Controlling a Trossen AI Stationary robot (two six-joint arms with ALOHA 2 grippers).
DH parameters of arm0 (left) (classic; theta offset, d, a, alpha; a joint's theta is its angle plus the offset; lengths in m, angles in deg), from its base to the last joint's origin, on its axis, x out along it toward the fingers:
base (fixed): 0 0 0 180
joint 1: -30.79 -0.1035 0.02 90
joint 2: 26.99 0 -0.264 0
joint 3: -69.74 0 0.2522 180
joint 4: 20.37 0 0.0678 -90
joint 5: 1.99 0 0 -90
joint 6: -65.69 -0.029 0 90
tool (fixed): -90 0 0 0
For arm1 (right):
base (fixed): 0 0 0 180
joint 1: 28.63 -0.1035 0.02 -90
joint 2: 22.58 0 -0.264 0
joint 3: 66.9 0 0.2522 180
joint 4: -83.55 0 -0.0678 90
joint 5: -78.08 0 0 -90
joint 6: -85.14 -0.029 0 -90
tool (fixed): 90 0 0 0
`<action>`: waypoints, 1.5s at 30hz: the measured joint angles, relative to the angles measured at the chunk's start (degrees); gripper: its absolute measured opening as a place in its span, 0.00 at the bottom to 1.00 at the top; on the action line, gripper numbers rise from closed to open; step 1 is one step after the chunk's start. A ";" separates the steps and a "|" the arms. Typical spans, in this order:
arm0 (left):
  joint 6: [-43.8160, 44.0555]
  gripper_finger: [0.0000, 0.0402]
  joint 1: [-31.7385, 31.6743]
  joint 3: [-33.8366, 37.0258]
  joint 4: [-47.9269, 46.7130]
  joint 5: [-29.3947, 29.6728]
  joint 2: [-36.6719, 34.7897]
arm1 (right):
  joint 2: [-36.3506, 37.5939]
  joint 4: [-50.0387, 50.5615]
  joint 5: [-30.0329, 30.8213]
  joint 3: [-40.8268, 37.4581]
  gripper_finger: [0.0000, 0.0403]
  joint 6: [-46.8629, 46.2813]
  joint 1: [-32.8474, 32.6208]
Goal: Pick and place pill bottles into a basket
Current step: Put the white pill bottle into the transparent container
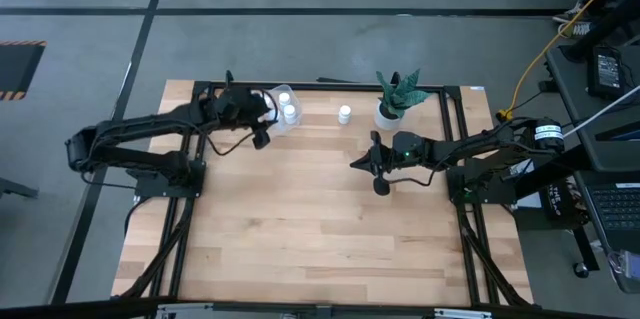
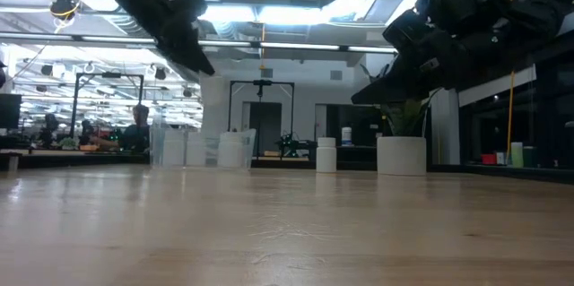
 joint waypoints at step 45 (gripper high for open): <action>0.07 0.39 -10.28 0.00 10.08 -0.18 21.74 | 0.00 -2.02 1.97 0.00 0.01 0.14 -0.01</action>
